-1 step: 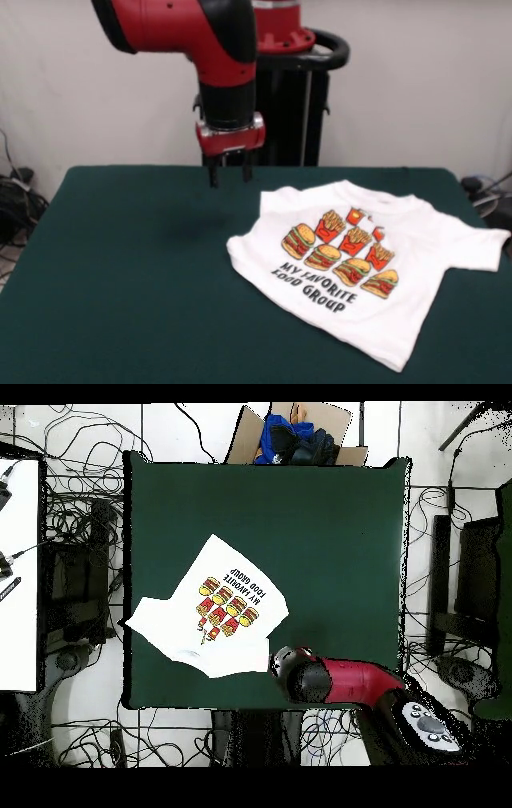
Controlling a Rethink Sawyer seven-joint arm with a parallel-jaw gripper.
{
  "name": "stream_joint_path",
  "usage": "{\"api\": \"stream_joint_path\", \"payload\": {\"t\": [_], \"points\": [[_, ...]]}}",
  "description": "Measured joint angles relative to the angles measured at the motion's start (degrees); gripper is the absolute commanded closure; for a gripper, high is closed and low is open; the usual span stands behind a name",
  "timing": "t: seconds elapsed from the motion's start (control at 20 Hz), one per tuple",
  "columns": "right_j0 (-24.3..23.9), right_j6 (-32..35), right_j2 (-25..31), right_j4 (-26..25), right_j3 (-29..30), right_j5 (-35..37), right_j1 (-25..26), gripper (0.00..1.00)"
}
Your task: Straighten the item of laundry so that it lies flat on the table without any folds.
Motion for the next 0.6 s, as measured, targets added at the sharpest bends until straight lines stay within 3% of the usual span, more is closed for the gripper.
{"api": "stream_joint_path", "payload": {"t": [0.6], "points": [[3.36,0.00,-0.36,0.01,3.76,-4.54,-0.34,0.00]]}}
